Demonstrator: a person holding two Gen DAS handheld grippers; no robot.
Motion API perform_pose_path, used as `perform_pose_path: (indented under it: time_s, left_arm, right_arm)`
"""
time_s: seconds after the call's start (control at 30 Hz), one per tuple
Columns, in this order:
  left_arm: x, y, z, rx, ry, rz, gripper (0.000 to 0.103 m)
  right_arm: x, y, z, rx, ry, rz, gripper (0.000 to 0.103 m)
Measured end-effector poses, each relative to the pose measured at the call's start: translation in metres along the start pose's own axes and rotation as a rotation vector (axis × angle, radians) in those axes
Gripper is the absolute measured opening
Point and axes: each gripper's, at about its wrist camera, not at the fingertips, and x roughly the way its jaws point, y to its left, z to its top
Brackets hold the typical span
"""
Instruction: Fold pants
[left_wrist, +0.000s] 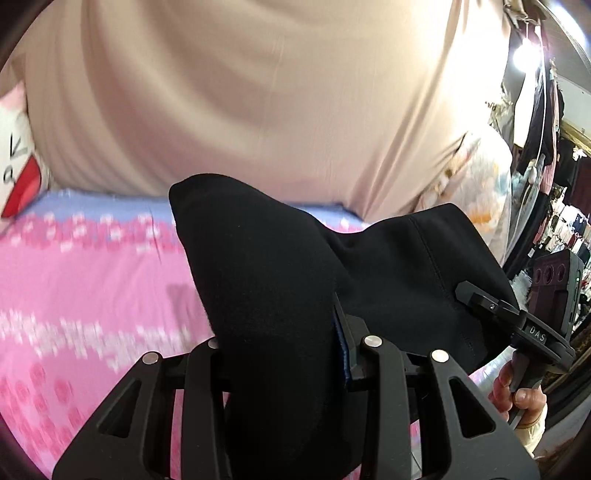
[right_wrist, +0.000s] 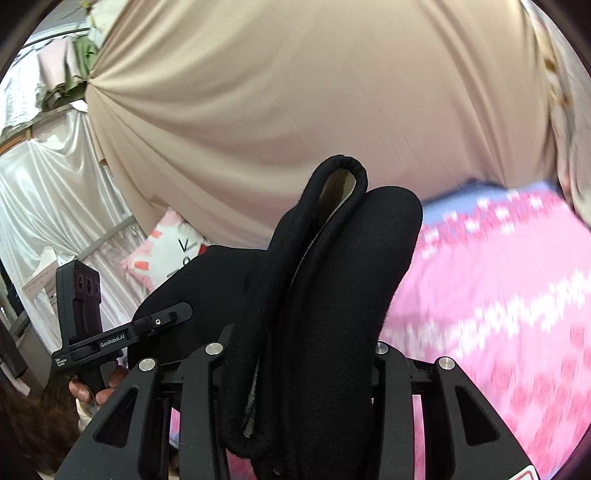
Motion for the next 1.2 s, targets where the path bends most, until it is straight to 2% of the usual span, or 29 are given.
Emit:
perform_pose_path:
  time_s: [0.27,0.43,0.53,0.7,0.87,1.03,1.2]
  left_arm:
    - [0.011,-0.011,0.056,0.059,-0.149,0.047,0.034]
    - [0.037,-0.008,0.078,0.067,-0.224,0.102,0.034]
    - [0.06,0.002,0.088,0.083,-0.236,0.146,0.034]
    - [0.106,0.027,0.1,0.084,-0.22,0.193,0.034]
    - [0.154,0.048,0.102,0.072,-0.182,0.234,0.034]
    - [0.204,0.068,0.095,0.077,-0.103,0.273,0.034]
    - [0.245,0.09,0.081,0.064,-0.033,0.278,0.034]
  right_arm:
    - [0.029,0.004,0.062,-0.087,-0.107,0.033,0.036]
    - [0.064,-0.007,0.091,-0.089,-0.139,0.06,0.036]
    - [0.091,-0.018,0.102,-0.075,-0.142,0.065,0.036]
    - [0.136,-0.041,0.113,-0.062,-0.13,0.049,0.036]
    - [0.182,-0.069,0.117,-0.025,-0.077,0.016,0.036]
    - [0.229,-0.102,0.11,0.025,0.002,-0.016,0.036]
    - [0.268,-0.135,0.089,0.069,0.077,-0.046,0.036]
